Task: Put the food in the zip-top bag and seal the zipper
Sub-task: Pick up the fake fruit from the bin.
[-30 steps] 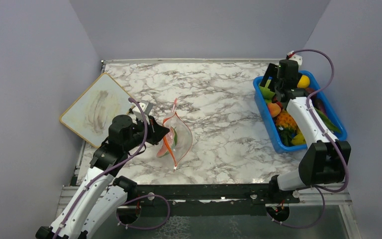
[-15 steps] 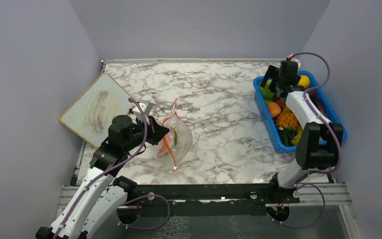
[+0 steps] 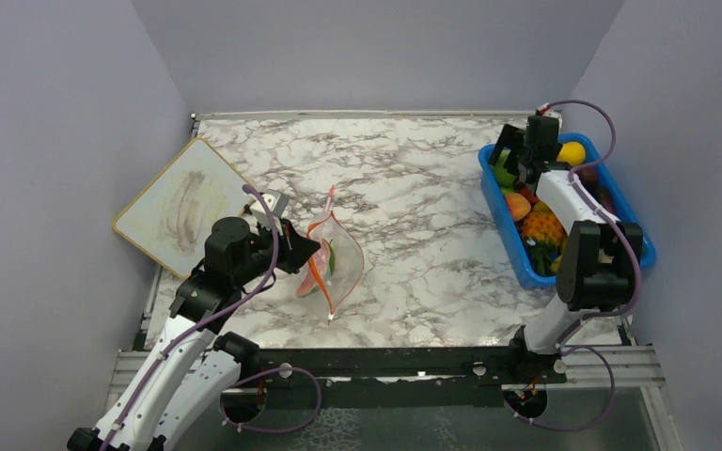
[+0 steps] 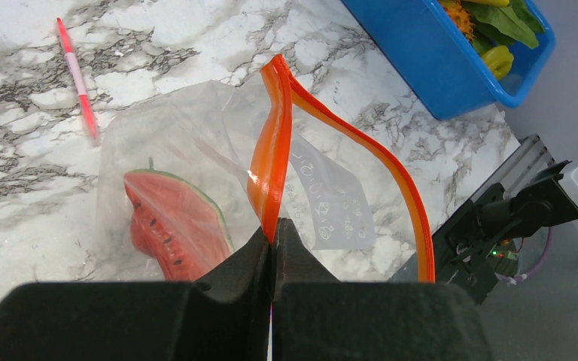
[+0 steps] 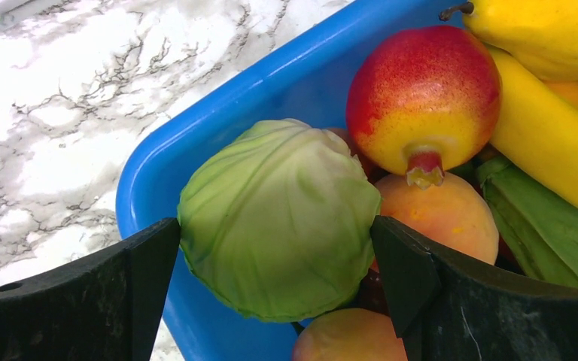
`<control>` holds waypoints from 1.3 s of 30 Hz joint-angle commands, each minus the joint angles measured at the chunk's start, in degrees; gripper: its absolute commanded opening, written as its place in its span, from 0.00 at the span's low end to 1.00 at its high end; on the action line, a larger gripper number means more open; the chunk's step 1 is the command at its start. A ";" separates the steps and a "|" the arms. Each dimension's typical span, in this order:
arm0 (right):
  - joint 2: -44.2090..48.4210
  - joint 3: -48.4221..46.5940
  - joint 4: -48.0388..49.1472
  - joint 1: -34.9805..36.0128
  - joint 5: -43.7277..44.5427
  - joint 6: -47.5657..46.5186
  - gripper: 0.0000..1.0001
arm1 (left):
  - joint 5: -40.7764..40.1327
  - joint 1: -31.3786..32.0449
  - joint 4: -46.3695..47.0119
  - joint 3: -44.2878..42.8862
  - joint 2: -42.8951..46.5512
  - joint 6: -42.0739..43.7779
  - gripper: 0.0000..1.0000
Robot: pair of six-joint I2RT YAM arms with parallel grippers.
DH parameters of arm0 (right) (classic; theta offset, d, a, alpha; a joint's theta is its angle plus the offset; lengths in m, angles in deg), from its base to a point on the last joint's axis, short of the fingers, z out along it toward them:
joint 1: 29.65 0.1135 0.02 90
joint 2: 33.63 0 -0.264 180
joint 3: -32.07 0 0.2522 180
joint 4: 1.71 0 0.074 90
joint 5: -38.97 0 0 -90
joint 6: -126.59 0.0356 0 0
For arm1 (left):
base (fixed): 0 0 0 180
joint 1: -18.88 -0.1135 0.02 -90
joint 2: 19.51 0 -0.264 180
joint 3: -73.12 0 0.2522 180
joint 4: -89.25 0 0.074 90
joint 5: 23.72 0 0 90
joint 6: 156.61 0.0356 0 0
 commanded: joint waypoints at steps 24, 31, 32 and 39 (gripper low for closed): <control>2.10 -1.42 -3.75 -0.44 2.42 -2.60 0.57 | -0.54 -0.10 2.14 0.27 0.64 0.90 0.00; 5.39 -1.00 -5.26 -0.30 2.83 -2.39 0.52 | -0.48 -0.12 2.11 0.31 0.81 0.79 0.00; 5.81 -1.03 -5.54 -0.27 2.89 -2.44 0.52 | -0.46 -0.14 2.15 0.34 0.85 0.79 0.00; 9.11 -1.86 -8.48 2.55 6.58 -3.52 0.48 | -0.46 -0.10 2.15 0.35 0.75 0.62 0.00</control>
